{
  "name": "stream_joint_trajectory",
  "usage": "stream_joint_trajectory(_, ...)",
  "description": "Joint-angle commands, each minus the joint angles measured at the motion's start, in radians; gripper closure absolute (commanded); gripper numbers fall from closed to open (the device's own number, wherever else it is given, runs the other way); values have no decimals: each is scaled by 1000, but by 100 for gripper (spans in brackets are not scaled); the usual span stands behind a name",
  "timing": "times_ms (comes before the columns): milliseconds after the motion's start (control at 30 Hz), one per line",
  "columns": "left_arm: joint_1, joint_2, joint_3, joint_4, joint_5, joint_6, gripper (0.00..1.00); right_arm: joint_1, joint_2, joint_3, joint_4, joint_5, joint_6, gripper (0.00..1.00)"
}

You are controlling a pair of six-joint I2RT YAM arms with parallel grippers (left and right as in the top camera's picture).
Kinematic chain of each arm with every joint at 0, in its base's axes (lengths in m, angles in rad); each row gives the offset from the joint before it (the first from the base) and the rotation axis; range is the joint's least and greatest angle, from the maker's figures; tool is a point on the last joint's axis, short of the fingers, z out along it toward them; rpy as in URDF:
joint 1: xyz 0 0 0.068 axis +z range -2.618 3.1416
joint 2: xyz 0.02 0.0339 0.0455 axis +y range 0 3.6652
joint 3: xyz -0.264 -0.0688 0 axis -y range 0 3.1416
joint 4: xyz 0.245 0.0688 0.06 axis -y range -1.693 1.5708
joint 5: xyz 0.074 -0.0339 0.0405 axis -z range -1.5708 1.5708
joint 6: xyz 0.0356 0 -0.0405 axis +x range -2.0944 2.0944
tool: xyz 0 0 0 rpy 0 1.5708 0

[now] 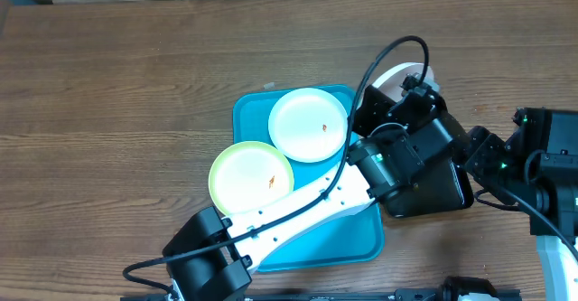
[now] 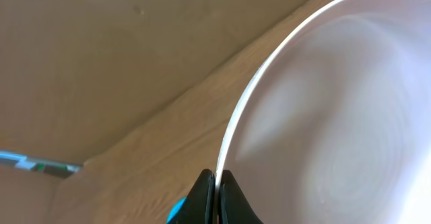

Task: Clean dirty plates on tray and stack at the side
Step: 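Lift the lower white plate with left gripper and tilt it up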

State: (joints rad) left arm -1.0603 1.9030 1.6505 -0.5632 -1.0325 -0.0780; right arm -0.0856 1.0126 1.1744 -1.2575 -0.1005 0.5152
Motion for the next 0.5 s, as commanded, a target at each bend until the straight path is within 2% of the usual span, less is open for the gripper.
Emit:
stream_joint_trajectory(0,16,-45,30,-38,36,-166,96,-8,-6,13,-1,-6,-19,25)
stream_joint_trajectory(33,23,-48,30,-38,116,-170,96,-8,-6,13,-2,-6,-19,25)
stream_joint_trajectory(67,34,-44,30,-29,144,-122,96,-8,-6,13,-2,-6,-19,25)
stream_joint_trajectory(100,45,-42,30,-25,110,-76,96,-8,-6,13,-2,-6,-19,25)
stream_joint_trajectory(167,52,-57,35,-31,29,-87,96,-8,-6,13,-6,-6,-19,25)
stream_joint_trajectory(200,50,-63,35,-26,71,-73,96,-8,-6,13,-8,-6,-19,25)
stream_joint_trajectory(267,47,-65,35,-21,164,48,96,-8,-6,13,-6,-6,-19,25)
stream_joint_trajectory(300,46,-66,36,-32,144,28,96,-8,-6,12,-6,-6,-19,25)
stream_joint_trajectory(367,47,-79,37,-81,123,-114,96,-8,-6,13,-8,-6,-19,25)
stream_joint_trajectory(467,81,-114,37,-152,291,-274,96,-8,-6,13,-17,-6,-19,25)
